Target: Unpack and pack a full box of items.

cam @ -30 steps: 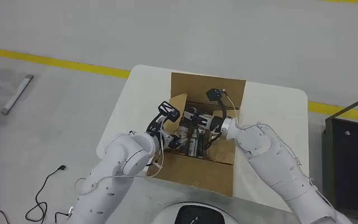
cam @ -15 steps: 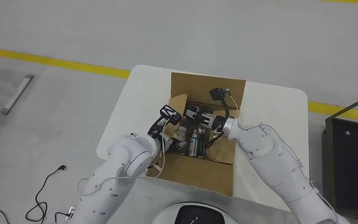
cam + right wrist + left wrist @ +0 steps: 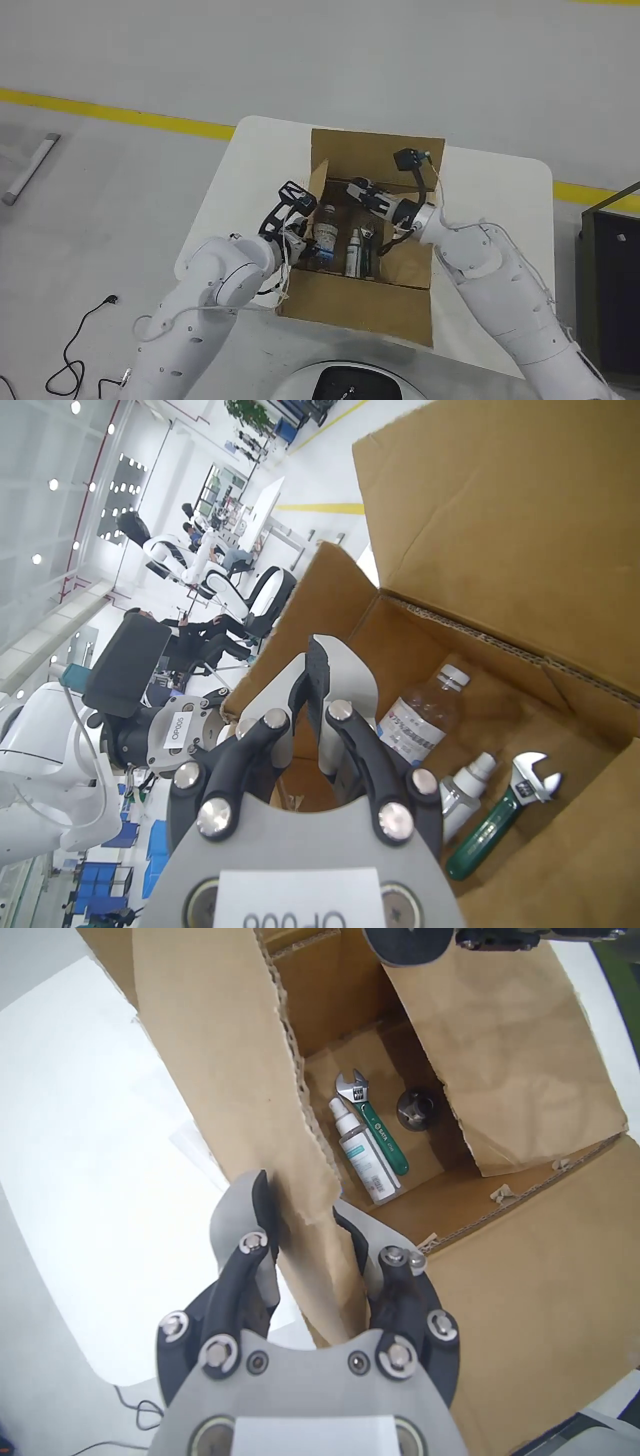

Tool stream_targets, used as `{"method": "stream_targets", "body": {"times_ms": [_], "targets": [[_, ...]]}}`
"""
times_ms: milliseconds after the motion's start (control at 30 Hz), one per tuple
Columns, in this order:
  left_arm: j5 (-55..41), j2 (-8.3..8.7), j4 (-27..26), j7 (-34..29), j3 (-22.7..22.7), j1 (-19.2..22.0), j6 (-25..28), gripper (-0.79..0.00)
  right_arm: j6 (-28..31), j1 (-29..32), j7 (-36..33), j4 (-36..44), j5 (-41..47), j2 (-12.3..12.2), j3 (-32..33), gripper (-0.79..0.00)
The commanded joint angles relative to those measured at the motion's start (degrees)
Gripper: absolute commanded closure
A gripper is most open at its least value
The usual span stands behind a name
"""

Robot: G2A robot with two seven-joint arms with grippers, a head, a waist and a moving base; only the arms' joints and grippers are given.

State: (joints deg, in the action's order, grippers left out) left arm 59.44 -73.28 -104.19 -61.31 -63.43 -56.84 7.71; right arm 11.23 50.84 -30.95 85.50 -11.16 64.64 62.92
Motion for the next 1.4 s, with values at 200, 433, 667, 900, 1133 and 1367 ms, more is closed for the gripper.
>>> {"method": "stream_targets", "body": {"times_ms": [200, 433, 667, 900, 1133, 1367], "targets": [[-10.4, 0.37, 0.5, 3.4, -4.4, -1.4, 1.8, 0.000, 0.5, 10.0, 2.0, 6.4, -6.2, -2.5, 10.9, 0.000], [-13.8, 0.74, 2.0, 4.5, -5.9, -2.2, 2.4, -0.486, 2.2, 20.2, 4.3, 10.9, -7.7, -3.9, 19.6, 0.000], [-10.8, 1.04, 2.2, 4.6, -5.3, -1.8, 1.2, -0.785, 2.7, 24.8, 5.0, 12.5, -7.9, -4.5, 24.7, 0.000], [-4.1, 1.39, 1.6, 7.0, -5.2, -2.8, -1.9, -0.785, 3.9, 26.5, 4.3, 11.9, -9.4, -4.8, 26.3, 0.000], [4.7, 2.04, -0.6, 7.5, -6.6, -5.5, -5.8, -0.785, 3.7, 27.9, 5.0, 11.0, -10.9, -4.9, 26.6, 0.000], [15.2, 2.34, -0.2, 6.2, -5.3, -6.8, -8.0, -0.785, 4.0, 28.0, 5.1, 10.5, -11.4, -4.8, 26.4, 0.000]]}}
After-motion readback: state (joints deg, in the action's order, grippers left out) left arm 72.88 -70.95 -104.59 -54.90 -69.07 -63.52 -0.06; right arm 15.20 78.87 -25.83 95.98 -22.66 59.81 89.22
